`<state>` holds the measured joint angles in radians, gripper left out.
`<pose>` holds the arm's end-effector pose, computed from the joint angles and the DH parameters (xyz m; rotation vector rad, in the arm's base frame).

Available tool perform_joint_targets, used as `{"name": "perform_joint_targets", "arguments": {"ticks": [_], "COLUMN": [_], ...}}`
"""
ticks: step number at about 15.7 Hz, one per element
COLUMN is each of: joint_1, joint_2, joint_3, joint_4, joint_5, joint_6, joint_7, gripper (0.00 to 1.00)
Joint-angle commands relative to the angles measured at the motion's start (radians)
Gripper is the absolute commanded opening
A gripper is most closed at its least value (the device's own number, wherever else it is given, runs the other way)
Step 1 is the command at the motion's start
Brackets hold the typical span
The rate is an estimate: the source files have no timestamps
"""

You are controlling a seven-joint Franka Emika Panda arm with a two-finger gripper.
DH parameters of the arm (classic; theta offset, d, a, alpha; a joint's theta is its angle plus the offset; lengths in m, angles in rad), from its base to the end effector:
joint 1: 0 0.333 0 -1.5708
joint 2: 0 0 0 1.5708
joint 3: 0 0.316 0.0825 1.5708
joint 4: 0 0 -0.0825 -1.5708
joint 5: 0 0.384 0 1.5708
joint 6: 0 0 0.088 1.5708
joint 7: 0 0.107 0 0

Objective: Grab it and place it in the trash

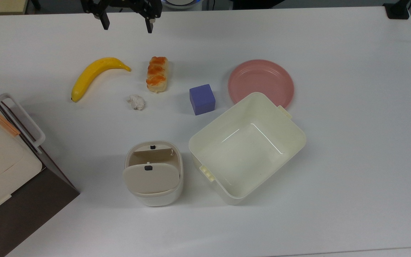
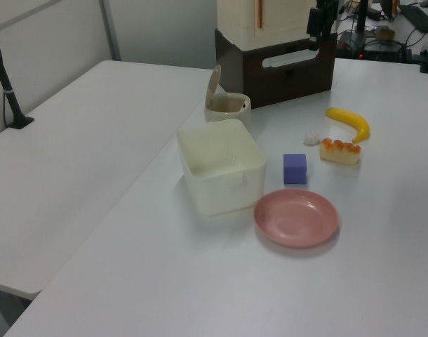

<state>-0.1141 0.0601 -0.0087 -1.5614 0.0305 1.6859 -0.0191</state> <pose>0.5797 -0.0684 0.6053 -3.1102 0.1653 -0.1034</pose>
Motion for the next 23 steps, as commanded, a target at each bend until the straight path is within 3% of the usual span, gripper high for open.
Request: {"name": "perform_joint_targets", "arguments": {"ticks": [1, 23], "joint_1": [0.022, 0.033], "joint_2": [-0.033, -0.026], "joint_3": [-0.022, -0.017], "joint_4": [-0.032, -0.055], "joint_5": [-0.006, -0.006], "joint_6": [-0.017, -0.003], "joint_7": [-0.022, -0.024], "gripper": [1.00, 1.00]}}
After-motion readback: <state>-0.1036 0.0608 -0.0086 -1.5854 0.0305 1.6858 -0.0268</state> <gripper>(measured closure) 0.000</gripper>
